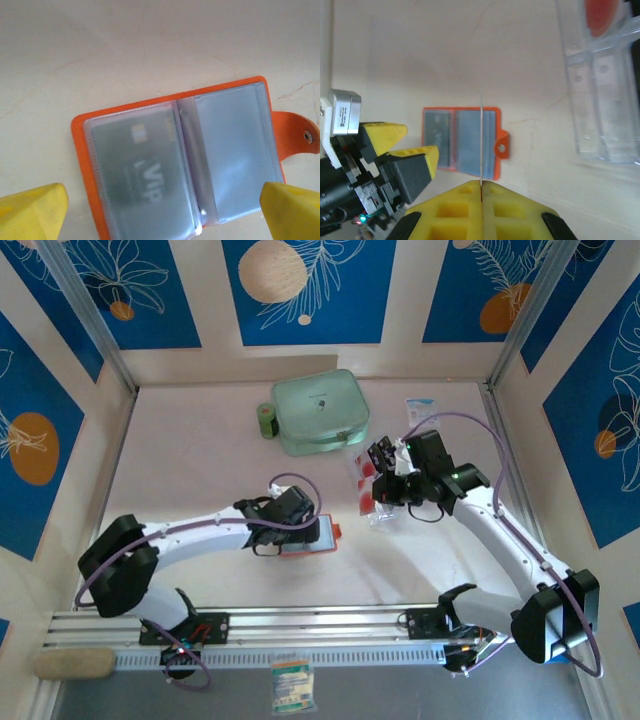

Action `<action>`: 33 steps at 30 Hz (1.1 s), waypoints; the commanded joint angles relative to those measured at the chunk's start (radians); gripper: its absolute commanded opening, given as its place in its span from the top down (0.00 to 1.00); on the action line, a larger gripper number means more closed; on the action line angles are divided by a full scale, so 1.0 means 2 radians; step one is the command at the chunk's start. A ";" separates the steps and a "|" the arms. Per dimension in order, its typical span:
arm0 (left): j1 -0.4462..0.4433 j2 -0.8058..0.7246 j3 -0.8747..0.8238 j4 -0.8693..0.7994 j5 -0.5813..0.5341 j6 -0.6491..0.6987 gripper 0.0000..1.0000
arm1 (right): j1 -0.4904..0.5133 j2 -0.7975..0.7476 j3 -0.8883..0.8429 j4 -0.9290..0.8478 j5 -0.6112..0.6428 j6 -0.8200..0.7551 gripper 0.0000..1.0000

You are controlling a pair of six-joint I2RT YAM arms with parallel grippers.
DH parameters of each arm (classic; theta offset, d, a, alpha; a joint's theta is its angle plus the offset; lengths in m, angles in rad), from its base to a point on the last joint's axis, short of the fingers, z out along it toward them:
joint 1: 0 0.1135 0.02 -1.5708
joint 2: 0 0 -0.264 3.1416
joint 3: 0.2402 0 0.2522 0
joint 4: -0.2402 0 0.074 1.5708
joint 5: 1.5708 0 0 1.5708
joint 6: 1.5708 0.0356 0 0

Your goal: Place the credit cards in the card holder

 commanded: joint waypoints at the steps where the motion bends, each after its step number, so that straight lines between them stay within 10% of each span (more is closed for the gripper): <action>1: 0.005 -0.019 -0.005 -0.036 -0.023 -0.001 0.02 | 0.004 -0.010 -0.042 0.099 -0.058 0.054 1.00; 33: 0.047 -0.013 -0.072 -0.031 -0.020 0.009 0.01 | 0.160 0.063 -0.230 0.465 0.073 0.161 1.00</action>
